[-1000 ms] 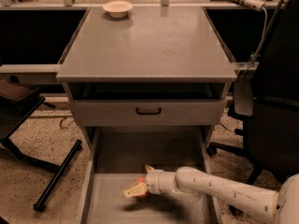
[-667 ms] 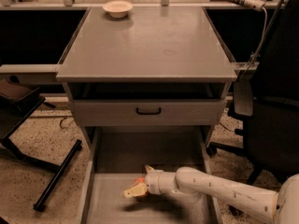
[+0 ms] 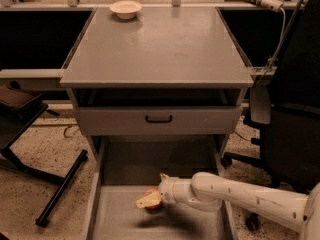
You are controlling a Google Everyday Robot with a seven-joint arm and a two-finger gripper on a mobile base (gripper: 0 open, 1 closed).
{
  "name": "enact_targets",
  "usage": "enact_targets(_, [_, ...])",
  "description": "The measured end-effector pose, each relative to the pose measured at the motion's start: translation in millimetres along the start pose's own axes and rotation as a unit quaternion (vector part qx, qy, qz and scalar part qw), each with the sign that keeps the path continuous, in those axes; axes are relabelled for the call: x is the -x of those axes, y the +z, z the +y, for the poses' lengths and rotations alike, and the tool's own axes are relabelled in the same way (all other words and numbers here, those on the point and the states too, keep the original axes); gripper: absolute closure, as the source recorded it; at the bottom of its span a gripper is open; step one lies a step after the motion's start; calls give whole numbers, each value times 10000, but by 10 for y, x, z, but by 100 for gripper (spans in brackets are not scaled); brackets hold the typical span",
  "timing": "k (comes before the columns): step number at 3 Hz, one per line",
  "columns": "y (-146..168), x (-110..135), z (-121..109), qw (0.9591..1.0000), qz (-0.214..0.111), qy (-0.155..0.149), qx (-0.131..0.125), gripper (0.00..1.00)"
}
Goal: Place orange into middle drawer
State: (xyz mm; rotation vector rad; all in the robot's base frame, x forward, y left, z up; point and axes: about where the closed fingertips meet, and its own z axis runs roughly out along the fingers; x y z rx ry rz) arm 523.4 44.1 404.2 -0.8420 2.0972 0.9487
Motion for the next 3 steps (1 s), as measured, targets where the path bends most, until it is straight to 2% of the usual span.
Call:
enact_targets(1, [-460,340,-21,9990,180,-41,-395,0])
enact_targets(2, [-944,711,-58,9952,335,-103,-914,0])
enact_targets(3, [-1156,1064,-43,9926,251,-401,-1117,0])
